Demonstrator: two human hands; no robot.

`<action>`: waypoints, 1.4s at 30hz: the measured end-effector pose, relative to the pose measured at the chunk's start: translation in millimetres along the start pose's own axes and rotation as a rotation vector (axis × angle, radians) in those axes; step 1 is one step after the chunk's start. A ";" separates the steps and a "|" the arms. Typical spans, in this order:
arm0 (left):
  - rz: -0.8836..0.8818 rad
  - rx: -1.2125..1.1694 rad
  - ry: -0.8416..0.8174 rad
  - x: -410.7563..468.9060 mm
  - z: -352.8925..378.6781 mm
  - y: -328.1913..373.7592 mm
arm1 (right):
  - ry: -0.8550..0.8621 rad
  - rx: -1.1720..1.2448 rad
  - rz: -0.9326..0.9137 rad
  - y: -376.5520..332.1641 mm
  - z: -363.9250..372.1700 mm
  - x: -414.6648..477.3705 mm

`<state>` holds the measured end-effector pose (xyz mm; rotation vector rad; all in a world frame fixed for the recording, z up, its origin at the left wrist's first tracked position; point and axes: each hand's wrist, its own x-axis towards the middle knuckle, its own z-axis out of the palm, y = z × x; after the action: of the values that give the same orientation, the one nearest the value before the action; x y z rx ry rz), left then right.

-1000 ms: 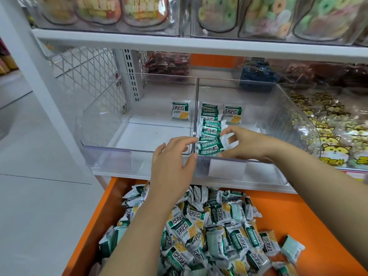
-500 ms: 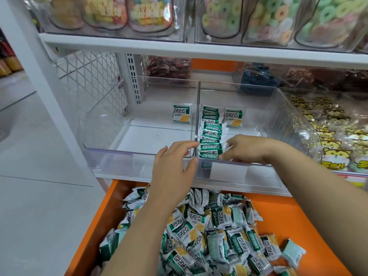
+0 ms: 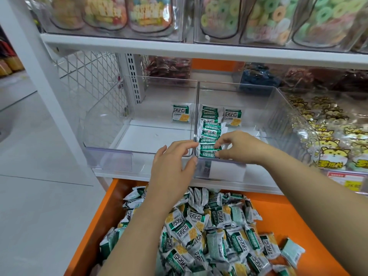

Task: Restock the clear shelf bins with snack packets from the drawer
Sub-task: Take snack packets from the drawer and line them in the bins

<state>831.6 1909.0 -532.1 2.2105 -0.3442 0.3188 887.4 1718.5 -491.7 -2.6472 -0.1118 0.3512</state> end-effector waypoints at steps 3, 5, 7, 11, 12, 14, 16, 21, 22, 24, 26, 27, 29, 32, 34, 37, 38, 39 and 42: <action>0.006 0.011 0.001 0.6 0.0 -1.2 | -0.046 -0.028 -0.043 -2.4 0.1 -0.5; 0.004 0.011 -0.004 0.7 -1.0 -1.4 | -0.091 -0.017 -0.060 -1.0 -1.6 -2.0; -0.002 0.011 -0.007 0.6 -2.1 -1.6 | -0.150 -0.048 -0.064 0.0 -3.0 -5.4; -0.005 0.011 -0.020 -0.9 -3.7 -1.0 | -0.027 -0.124 -0.135 -1.2 -3.0 -10.6; -0.006 0.008 -0.021 -1.0 -4.0 -1.2 | 0.054 -0.111 -0.144 -2.6 -3.5 -11.7; -0.004 0.003 -0.017 -0.8 -4.3 -1.1 | 0.060 -0.128 -0.137 -6.8 -3.3 -14.3; -0.003 0.002 -0.017 -0.7 -4.4 -1.4 | -0.085 -0.098 -0.096 -10.8 0.1 -15.8; 0.007 0.011 -0.016 0.4 -4.3 -2.8 | -0.153 -0.013 0.001 -9.8 9.4 -8.3; 0.008 0.012 -0.014 0.6 -4.4 -3.0 | -0.184 -0.096 -0.019 -11.8 8.7 -8.9; 0.009 0.008 -0.014 0.7 -4.4 -3.5 | -0.180 -0.183 -0.078 -11.6 7.0 -10.4; 0.011 0.001 -0.019 0.3 -4.7 -3.7 | -0.141 -0.170 -0.103 -9.4 5.1 -11.5; 0.010 -0.001 -0.019 0.0 -5.1 -3.7 | -0.131 -0.162 -0.099 -10.1 3.9 -11.5; 0.009 -0.002 -0.019 -0.4 -5.4 -3.1 | -0.135 -0.166 -0.080 -11.4 4.1 -13.2; 0.010 -0.002 -0.015 -0.4 -5.1 -2.8 | -0.158 -0.139 -0.002 -8.7 7.4 -14.3; 0.008 -0.004 -0.014 -0.2 -5.1 -3.2 | -0.152 -0.155 0.001 -4.7 9.3 -11.3; 0.002 -0.001 -0.018 -0.2 -5.2 -3.0 | -0.146 -0.167 0.008 -2.8 9.3 -6.1; 0.001 0.002 -0.019 -0.2 -5.4 -2.8 | -0.150 -0.155 0.009 -4.1 9.0 -6.2; -0.001 0.005 -0.021 -0.2 -5.6 -2.8 | -0.168 -0.139 0.004 -4.7 8.3 -7.1; -0.008 0.004 -0.020 0.2 -6.2 -3.1 | -0.223 -0.094 -0.056 -2.3 2.2 -14.8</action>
<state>832.3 1915.7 -530.6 2.2194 -0.3453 0.2934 872.6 1719.5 -489.2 -2.6824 -0.2787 0.6357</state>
